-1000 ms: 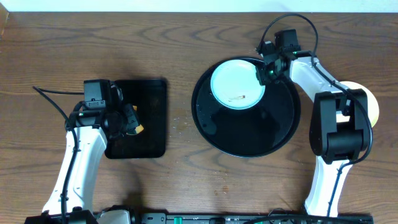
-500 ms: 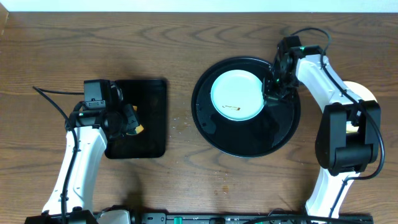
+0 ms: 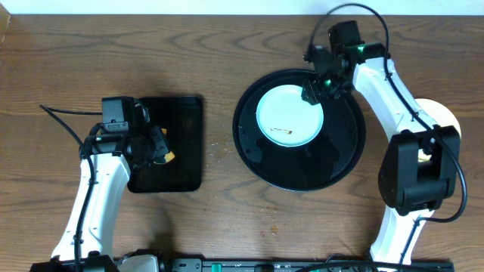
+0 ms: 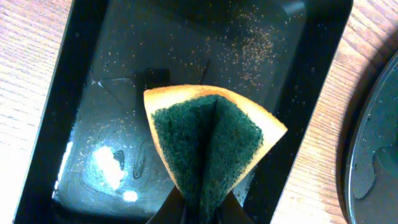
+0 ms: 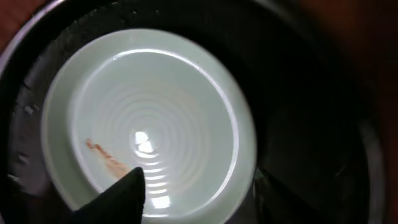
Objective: Clean dirty plates on tray and stack at the side
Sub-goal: 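Drag the light-green plate to the round tray's center with the right gripper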
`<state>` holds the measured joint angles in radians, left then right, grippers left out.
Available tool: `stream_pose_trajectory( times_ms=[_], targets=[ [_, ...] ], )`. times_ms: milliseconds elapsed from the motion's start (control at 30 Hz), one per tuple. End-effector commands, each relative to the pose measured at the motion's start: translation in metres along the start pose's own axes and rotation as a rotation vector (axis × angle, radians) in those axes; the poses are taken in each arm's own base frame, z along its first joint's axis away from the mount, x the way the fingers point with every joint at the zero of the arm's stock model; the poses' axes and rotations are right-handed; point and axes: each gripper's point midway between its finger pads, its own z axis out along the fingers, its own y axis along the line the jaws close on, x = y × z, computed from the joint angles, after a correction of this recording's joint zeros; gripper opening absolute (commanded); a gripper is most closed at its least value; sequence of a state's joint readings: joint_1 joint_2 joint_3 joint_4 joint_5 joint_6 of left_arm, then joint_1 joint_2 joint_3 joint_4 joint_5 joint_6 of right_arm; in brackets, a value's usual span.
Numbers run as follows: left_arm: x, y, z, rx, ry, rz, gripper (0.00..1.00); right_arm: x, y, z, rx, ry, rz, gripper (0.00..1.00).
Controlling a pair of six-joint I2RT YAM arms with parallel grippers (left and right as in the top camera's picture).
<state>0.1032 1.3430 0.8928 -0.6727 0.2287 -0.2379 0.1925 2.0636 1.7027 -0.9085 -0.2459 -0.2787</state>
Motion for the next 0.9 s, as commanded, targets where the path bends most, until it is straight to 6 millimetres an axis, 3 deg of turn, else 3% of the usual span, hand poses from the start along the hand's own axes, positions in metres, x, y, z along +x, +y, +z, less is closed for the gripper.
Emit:
stream_pose_trajectory(
  times_ms=[0, 233, 533, 733, 800, 867],
  targets=[
    [0.0, 0.004, 0.001, -0.015, 0.0, 0.003, 0.08, -0.01, -0.005, 0.0, 0.039, -0.03, -0.306, 0.54],
    [0.0, 0.004, 0.001, -0.015, 0.0, 0.003, 0.08, -0.035, -0.012, 0.032, 0.039, -0.123, -0.345, 0.45],
    [0.0, 0.004, 0.001, -0.015, 0.0, 0.003, 0.08, -0.022, 0.004, 0.069, -0.063, -0.084, -0.344, 0.4],
    [0.0, 0.004, 0.001, -0.015, 0.0, 0.003, 0.08, -0.019, 0.001, 0.087, -0.056, -0.067, -0.346, 0.27],
    [0.0, 0.004, 0.001, -0.015, 0.0, 0.003, 0.08, -0.018, 0.001, 0.087, -0.056, -0.065, -0.342, 0.25],
    [0.0, 0.004, 0.001, -0.015, 0.0, 0.003, 0.08, -0.017, -0.003, 0.086, -0.039, -0.056, -0.318, 0.17]
  ],
)
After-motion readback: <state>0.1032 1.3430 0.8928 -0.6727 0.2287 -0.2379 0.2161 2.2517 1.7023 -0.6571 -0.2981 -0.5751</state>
